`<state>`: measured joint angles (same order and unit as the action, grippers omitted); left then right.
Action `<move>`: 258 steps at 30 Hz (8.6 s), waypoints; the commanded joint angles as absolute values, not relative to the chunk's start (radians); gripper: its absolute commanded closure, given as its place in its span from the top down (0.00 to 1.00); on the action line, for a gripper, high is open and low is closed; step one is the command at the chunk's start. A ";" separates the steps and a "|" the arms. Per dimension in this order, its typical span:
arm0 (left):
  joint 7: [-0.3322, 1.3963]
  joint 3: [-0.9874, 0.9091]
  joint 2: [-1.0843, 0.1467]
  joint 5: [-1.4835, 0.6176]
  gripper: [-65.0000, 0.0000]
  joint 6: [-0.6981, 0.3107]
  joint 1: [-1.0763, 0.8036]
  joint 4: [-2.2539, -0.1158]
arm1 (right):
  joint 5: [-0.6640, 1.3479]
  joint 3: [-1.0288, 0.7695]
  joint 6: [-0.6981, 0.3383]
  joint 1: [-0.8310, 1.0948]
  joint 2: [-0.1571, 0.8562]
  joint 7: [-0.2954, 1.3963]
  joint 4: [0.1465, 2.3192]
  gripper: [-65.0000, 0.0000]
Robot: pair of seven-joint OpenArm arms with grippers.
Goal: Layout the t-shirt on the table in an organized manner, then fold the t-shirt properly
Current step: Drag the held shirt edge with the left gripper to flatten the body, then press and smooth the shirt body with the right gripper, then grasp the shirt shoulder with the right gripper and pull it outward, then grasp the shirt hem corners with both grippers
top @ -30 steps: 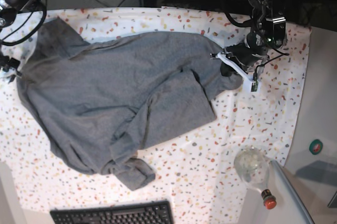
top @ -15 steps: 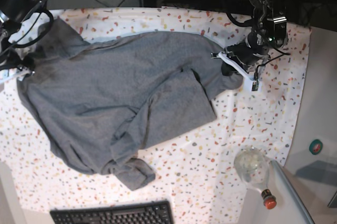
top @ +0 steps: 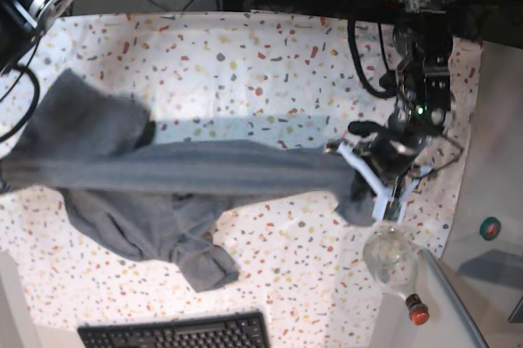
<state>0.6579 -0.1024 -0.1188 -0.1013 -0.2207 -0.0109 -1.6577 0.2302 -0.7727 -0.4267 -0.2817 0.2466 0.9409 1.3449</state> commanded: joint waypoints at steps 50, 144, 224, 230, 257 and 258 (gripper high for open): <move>0.596 0.025 -0.088 -0.008 0.99 -0.205 -0.262 -1.612 | 0.211 -0.843 -0.418 -0.007 0.297 0.687 1.182 0.12; 0.595 -0.812 -0.206 -0.458 0.00 -0.265 -0.423 -1.469 | 0.213 0.495 -0.381 -0.001 0.030 0.763 1.460 0.00; 0.601 -0.366 0.012 -0.470 0.68 -0.698 -0.271 -1.303 | 0.213 0.186 -0.134 0.225 0.223 0.579 1.695 0.53; 0.602 -0.332 0.007 -0.470 0.10 -0.698 -0.266 -1.299 | 0.214 -0.272 -0.134 0.272 0.107 0.489 1.636 0.53; 0.602 -0.334 -0.051 -0.461 0.00 -0.698 -0.275 -1.345 | 0.214 -0.734 -0.225 -0.004 0.369 0.354 0.868 0.58; 0.602 -0.334 -0.051 -0.461 0.00 -0.698 -0.275 -1.345 | 0.214 -0.734 -0.226 -0.002 0.360 0.354 0.868 0.52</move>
